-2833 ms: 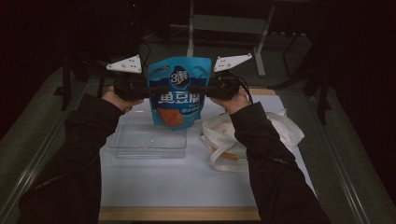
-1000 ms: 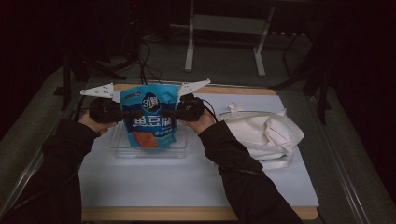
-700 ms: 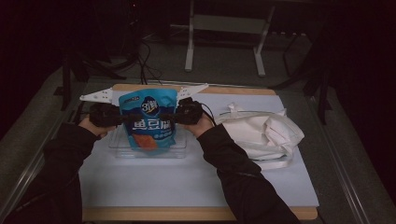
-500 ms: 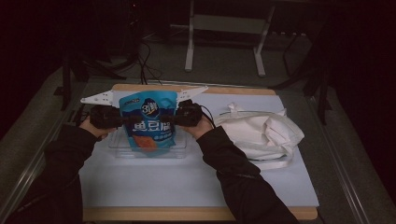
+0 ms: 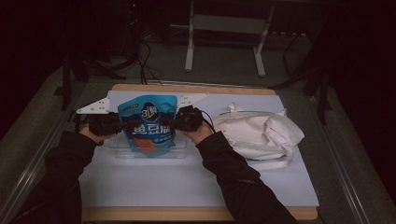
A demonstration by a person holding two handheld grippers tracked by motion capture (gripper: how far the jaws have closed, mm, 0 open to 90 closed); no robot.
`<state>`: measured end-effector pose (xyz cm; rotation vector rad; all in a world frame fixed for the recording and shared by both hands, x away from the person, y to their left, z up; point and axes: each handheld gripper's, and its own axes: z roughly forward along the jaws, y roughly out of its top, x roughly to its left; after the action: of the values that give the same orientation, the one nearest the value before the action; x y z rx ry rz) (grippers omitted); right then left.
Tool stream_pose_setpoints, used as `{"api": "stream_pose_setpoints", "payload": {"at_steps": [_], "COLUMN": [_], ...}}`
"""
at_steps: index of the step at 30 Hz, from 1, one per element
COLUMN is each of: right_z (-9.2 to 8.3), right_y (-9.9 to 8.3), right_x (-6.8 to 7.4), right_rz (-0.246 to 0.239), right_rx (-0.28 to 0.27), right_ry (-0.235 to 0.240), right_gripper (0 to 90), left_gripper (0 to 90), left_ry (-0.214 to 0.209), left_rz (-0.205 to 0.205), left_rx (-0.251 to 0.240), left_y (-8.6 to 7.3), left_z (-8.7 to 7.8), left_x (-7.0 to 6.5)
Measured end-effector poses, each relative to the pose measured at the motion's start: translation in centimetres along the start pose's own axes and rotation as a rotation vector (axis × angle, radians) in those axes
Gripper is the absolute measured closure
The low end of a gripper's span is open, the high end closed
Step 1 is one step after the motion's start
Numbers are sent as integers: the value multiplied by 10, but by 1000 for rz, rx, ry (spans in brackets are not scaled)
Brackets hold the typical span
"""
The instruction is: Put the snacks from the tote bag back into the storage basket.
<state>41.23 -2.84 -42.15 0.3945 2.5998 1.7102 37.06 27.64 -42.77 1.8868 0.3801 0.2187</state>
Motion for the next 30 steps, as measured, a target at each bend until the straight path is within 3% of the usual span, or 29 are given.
{"api": "stream_pose_setpoints", "payload": {"at_steps": [9,13,17,22,23,26,28,29,30], "right_z": [0,-1,-1,2,2,4,4,3,3], "right_y": [0,0,0,3,3,4,4,4,4], "right_x": [-1,-1,0,2,2,5,5,6,6], "right_rz": [0,8,-9,-18,-18,-25,-26,-23,-20], "right_rx": [-3,-12,-11,4,4,24,13,6,2], "right_ry": [-8,-16,-35,-46,-46,-65,-67,-84,-85], "right_gripper": [857,808,737,568,568,443,375,336,307], "left_gripper": [869,851,816,714,678,582,525,469,438], "left_ry": [47,62,92,136,136,181,186,217,220], "left_rz": [5,-2,17,-2,-2,-28,-28,-35,-43], "left_rx": [-3,-4,11,36,36,41,41,46,45], "left_y": [0,-1,0,-1,-1,1,1,1,1], "left_z": [0,0,-1,-1,-1,-3,-4,-6,-7], "left_x": [-6,-8,-13,-15,-15,-19,-19,-21,-21]}}
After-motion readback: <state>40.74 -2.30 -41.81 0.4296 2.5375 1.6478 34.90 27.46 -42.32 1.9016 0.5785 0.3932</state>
